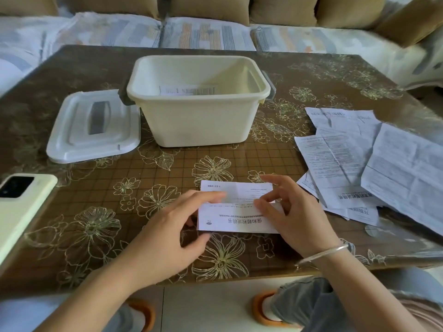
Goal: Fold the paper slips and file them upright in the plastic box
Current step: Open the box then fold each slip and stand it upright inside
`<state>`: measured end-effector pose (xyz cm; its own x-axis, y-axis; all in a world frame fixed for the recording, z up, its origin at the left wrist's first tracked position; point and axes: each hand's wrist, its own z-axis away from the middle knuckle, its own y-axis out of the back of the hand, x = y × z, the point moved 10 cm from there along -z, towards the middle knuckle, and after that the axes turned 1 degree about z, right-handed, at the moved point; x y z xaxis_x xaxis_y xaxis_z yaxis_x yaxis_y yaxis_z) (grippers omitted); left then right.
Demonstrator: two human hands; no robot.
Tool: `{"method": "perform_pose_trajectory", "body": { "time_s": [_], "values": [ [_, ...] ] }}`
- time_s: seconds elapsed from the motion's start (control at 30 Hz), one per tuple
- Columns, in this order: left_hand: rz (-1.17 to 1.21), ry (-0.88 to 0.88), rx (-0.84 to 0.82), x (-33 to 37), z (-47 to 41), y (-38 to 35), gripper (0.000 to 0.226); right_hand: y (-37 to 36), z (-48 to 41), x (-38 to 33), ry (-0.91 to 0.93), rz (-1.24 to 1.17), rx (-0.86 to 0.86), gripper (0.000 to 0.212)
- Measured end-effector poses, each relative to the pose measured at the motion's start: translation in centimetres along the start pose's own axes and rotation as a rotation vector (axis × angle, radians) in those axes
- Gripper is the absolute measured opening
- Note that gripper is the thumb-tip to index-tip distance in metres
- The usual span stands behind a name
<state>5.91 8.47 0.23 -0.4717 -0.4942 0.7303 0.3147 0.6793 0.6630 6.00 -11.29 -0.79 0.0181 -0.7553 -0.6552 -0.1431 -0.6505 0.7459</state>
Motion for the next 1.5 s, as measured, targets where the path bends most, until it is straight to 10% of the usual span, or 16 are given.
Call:
{"method": "perform_pose_trajectory", "body": {
  "time_s": [0.13, 0.37, 0.63, 1.03, 1.5],
  "values": [
    [0.015, 0.065, 0.237, -0.8, -1.3, 1.3, 0.012, 0.6, 0.3, -0.5, -0.004, -0.055, 0.044, 0.044],
    [-0.456, 0.096, 0.429, 0.2, -2.7, 1.1, 0.014, 1.0, 0.6, -0.8, 0.017, 0.090, 0.143, 0.057],
    [-0.601, 0.029, 0.445, 1.8, -2.6, 0.6, 0.080, 0.9, 1.4, -2.5, 0.176, 0.260, 0.310, 0.102],
    [-0.498, -0.213, 0.148, 1.3, -4.2, -2.0, 0.026, -1.3, 1.8, -4.3, 0.392, 0.429, 0.201, 0.026],
    [-0.140, -0.110, -0.095, -1.9, -5.9, -0.5, 0.039, -1.2, 0.9, -5.1, 0.501, 0.428, 0.069, 0.045]
  ]
}}
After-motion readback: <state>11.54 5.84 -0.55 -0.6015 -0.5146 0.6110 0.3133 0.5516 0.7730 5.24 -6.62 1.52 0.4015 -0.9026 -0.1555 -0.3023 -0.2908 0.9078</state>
